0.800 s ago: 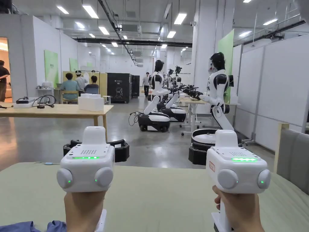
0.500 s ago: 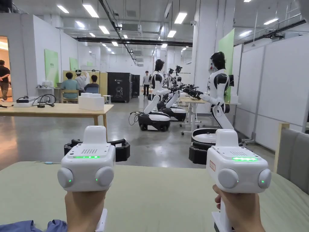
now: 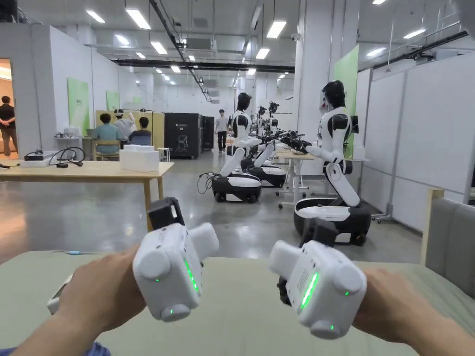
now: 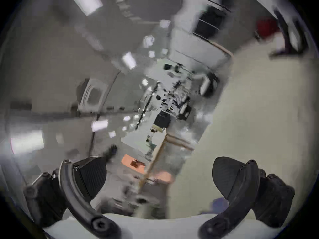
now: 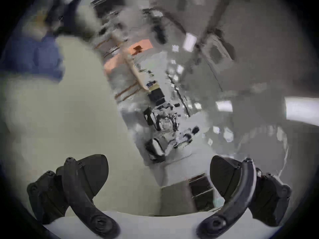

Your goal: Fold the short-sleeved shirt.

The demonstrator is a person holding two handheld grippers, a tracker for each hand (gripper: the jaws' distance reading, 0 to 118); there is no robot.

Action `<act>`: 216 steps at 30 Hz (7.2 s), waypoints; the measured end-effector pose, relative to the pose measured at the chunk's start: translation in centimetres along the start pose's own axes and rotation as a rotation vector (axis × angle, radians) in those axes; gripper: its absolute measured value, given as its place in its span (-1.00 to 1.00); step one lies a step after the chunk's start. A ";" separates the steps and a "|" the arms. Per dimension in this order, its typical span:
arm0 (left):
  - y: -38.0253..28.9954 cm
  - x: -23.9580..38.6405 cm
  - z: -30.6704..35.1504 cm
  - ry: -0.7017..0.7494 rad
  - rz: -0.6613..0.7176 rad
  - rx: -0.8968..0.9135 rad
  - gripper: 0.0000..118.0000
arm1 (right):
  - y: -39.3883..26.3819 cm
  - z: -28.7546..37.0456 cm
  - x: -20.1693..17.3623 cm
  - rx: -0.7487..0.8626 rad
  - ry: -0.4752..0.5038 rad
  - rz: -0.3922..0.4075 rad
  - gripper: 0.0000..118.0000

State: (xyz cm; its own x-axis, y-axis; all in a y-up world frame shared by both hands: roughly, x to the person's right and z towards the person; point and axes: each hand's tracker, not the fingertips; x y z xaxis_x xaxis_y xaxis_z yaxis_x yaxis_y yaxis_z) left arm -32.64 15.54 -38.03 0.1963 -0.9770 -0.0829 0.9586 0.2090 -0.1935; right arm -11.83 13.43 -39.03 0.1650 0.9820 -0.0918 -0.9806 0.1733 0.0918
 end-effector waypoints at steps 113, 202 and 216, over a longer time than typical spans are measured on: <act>16.4 17.4 -8.3 -1.123 1.240 0.017 -0.95 | -12.6 5.5 -3.7 -0.117 0.169 -1.231 -0.98; -13.7 3.8 -13.0 -0.475 1.227 -0.474 -0.99 | -29.5 -5.3 -2.7 -0.421 0.398 -1.372 -0.86; -15.1 -16.0 -14.1 -0.158 1.329 -0.254 -0.99 | -19.0 -7.7 18.4 -0.164 0.070 -1.474 -0.86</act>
State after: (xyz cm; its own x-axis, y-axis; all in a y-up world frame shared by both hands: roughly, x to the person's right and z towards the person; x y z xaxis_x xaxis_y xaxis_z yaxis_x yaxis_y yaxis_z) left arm -53.13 28.65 -47.56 0.9709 -0.0252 -0.2380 -0.0313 0.9725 -0.2307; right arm 9.03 27.64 -50.07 0.9962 -0.0726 -0.0476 0.0595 0.9704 -0.2339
